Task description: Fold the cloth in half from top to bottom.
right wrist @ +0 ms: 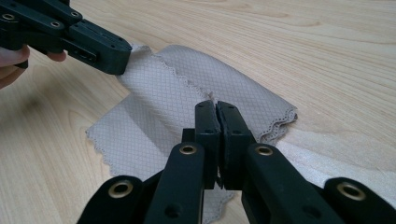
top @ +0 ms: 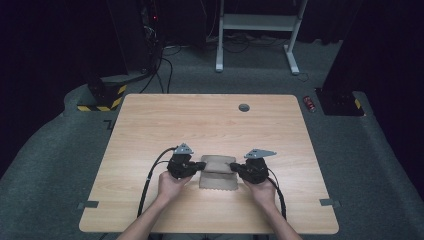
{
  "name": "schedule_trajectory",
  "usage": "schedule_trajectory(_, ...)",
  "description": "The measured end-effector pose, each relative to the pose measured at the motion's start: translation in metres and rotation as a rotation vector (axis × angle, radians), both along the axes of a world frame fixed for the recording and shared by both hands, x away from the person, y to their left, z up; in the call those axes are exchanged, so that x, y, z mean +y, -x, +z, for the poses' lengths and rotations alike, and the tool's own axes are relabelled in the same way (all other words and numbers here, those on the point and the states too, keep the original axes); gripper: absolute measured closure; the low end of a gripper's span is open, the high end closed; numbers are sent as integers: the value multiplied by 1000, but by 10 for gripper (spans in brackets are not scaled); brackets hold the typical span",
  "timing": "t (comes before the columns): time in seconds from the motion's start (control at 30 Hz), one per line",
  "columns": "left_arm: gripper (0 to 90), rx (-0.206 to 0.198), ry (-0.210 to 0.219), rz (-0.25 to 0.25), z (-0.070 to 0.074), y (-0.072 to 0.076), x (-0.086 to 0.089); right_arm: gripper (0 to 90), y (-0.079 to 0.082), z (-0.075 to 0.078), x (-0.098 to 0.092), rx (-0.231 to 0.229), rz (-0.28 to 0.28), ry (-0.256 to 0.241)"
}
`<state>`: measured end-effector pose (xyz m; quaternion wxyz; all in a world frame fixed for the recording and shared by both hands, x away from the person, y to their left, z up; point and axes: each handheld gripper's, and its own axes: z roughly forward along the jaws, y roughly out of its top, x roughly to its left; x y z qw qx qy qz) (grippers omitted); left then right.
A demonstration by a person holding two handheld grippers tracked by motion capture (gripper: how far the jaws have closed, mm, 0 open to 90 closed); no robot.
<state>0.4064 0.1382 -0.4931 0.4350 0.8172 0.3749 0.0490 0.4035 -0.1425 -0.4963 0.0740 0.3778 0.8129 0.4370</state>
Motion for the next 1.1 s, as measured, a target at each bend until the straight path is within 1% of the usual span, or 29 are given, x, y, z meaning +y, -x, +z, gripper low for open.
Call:
schedule_trajectory(0.13, 881, 4, -1, -1, -2, 3, 0, 876, 4, 0, 2, -14, 7, 25)
schedule_trajectory(0.43, 878, -8, -8, -9, -3, 9, 0, 874, 10, -2, 3, -27, 20, 39)
schedule_trajectory(0.57, 878, -3, -4, -7, -5, 11, 1, 874, 12, -2, 2, -19, 20, 33)
schedule_trajectory(0.73, 878, 0, -6, -16, -6, 14, 0, 873, 15, -4, 2, -17, 24, 39)
schedule_trajectory(0.97, 877, -8, -24, -25, -8, 18, -1, 872, 19, -7, 1, -11, 29, 46)
schedule_trajectory(1.1, 875, -1, -29, -25, -11, 21, 0, 870, 21, -10, 1, -9, 31, 49)
